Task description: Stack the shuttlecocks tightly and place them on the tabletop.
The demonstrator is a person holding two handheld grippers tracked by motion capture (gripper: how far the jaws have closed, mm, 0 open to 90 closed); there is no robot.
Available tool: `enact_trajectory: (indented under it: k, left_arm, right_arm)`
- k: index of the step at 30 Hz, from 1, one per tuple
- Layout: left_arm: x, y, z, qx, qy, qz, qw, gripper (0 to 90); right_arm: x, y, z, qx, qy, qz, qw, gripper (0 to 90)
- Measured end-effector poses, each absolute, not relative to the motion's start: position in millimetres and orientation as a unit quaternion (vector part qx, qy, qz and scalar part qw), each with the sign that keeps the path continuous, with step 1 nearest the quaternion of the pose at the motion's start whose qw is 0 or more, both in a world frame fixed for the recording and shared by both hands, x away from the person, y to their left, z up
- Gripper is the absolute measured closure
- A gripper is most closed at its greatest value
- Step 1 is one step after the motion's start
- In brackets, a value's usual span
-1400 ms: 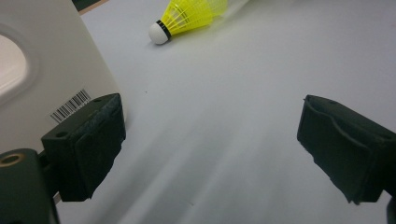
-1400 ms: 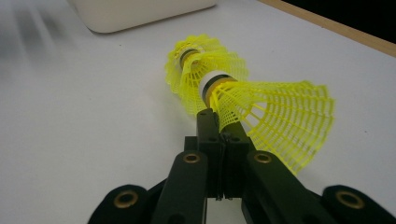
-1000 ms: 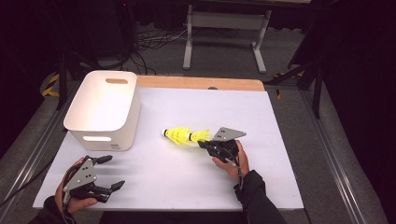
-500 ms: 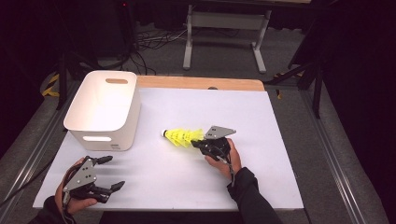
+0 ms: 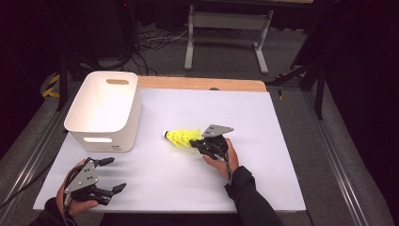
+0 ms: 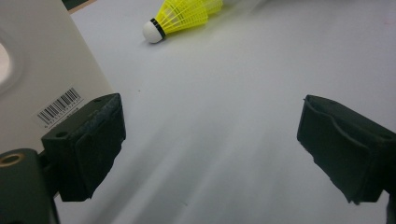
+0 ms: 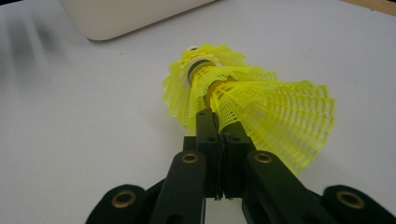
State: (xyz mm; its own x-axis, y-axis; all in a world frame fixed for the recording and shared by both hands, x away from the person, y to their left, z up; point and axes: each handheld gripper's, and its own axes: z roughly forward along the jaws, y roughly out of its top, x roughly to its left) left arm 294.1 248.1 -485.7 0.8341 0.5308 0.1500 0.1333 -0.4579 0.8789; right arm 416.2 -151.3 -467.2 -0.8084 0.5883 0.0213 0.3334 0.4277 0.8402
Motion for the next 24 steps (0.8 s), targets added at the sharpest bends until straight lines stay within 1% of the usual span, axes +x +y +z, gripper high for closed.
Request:
enact_trajectory:
  k: [15,21,23,24]
  left_arm:
    - [294.6,246.8,-486.3,0.83,0.198,0.204,0.479,8.6]
    - [294.6,247.1,-486.3,0.83,0.198,0.204,0.48,8.6]
    - [294.5,247.0,-486.2,0.831,0.197,0.204,0.478,8.6]
    - [294.5,246.9,-486.2,0.831,0.198,0.205,0.478,8.7]
  right_arm:
    - [427.5,-150.6,-473.7,0.296,0.826,0.466,0.112,86.3]
    - [428.5,-149.8,-475.5,0.298,0.829,0.458,0.114,80.4]
    - [428.6,-150.4,-475.8,0.301,0.83,0.455,0.116,75.4]
    - [428.6,-150.9,-475.9,0.303,0.83,0.454,0.117,74.8]
